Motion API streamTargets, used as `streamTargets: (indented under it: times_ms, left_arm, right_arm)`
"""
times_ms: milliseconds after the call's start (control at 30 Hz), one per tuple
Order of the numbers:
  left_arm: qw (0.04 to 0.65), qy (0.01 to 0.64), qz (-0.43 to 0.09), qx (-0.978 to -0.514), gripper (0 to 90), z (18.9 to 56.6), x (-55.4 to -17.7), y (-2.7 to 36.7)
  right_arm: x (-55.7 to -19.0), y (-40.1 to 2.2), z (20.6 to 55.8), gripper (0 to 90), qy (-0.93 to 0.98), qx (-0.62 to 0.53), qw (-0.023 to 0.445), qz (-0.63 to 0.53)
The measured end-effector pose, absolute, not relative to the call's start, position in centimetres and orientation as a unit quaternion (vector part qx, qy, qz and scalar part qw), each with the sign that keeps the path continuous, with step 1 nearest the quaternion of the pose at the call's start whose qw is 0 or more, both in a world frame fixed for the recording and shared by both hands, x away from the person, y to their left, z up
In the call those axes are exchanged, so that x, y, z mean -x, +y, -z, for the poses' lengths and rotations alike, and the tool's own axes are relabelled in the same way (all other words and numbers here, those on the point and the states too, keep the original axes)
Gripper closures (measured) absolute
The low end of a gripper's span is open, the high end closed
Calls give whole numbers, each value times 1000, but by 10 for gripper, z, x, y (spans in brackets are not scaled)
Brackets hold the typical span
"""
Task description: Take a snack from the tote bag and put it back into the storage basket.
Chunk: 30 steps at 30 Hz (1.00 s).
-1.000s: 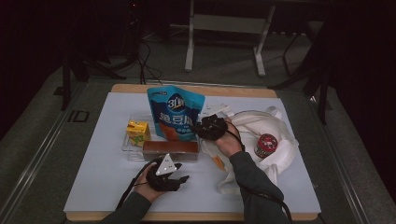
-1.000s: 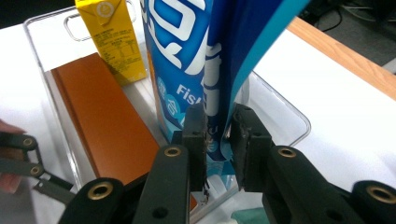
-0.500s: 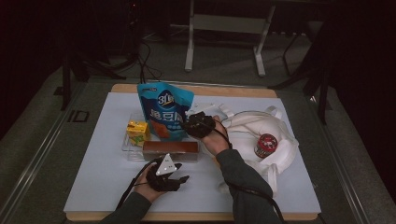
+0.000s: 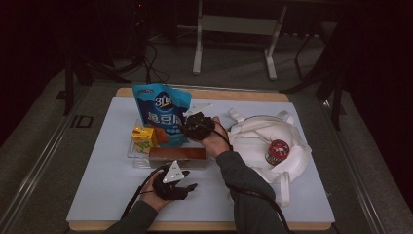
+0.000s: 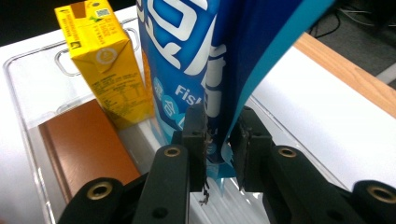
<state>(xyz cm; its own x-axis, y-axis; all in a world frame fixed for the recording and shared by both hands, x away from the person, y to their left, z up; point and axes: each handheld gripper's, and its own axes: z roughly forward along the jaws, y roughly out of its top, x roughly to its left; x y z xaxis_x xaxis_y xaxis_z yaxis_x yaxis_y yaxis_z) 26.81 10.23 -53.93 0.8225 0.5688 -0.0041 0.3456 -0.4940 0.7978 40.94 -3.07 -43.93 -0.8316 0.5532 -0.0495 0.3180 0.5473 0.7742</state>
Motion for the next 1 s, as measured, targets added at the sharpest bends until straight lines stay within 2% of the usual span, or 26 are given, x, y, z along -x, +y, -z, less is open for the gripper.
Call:
streamTargets:
  times_ms: [300,1000]
  left_arm:
    - [428,268,-129,-853,450,539,-268,103]
    - [426,269,-129,-854,449,539,-269,103]
  right_arm:
    - [-409,-37,437,709,880,-236,134,-390]
    - [-400,-61,414,699,884,-215,144,-390]
